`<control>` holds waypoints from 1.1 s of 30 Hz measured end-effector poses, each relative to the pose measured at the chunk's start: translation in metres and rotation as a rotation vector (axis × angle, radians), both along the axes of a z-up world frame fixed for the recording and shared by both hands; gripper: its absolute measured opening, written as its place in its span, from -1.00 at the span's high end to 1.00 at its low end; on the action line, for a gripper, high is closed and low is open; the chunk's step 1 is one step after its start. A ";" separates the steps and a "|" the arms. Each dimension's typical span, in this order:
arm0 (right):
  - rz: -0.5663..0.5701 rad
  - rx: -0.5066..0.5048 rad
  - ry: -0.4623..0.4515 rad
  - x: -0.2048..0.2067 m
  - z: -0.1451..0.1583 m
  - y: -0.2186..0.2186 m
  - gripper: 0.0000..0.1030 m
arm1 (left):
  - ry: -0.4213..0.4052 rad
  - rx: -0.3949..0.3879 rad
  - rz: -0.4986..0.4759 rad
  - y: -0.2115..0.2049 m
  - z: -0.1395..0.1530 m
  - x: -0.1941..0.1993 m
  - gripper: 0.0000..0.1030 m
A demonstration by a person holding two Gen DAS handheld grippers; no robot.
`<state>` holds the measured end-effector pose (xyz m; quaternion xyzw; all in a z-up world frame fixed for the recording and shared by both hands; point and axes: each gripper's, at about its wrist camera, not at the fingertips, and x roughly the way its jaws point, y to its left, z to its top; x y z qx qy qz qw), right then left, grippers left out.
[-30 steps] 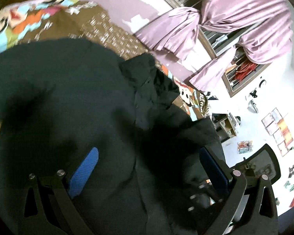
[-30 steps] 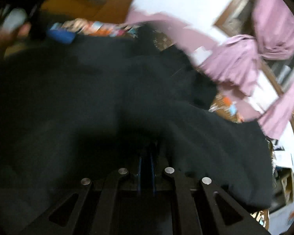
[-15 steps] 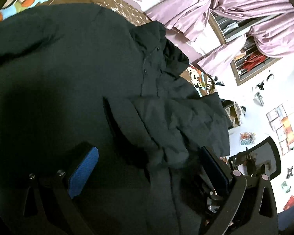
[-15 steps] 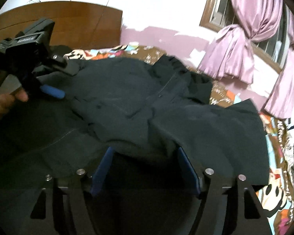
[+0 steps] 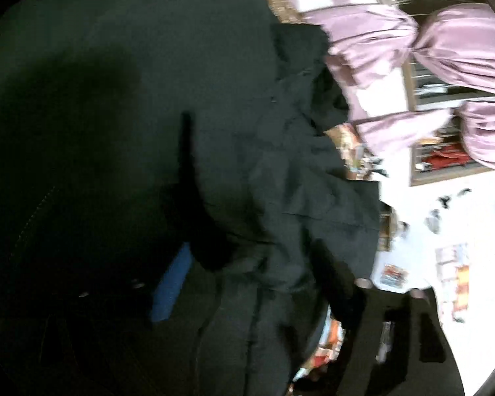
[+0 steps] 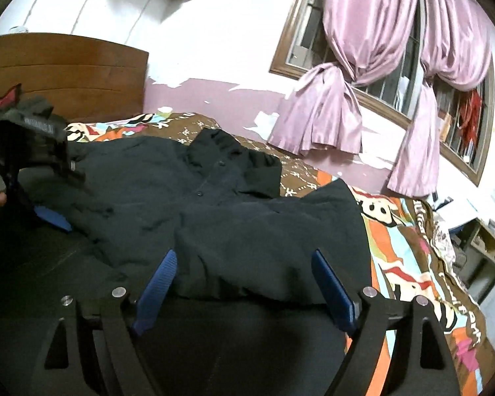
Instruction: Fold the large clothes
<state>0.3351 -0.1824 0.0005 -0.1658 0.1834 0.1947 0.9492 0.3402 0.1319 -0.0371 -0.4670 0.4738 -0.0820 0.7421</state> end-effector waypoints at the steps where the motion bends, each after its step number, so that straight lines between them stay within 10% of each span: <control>1: -0.006 0.000 0.011 0.002 -0.001 0.000 -0.60 | 0.018 0.021 0.003 -0.001 -0.002 0.000 0.08; 5: -0.038 0.006 0.046 0.003 -0.005 -0.003 -0.60 | 0.036 0.042 0.008 -0.003 -0.007 0.001 0.81; 18: -0.093 0.067 0.036 0.020 0.027 0.011 -0.78 | -0.378 0.481 -0.002 0.009 0.088 -0.069 0.93; 33: 0.050 -0.183 0.337 0.075 -0.069 0.105 -0.88 | -0.202 0.687 -0.091 0.008 -0.003 -0.071 0.92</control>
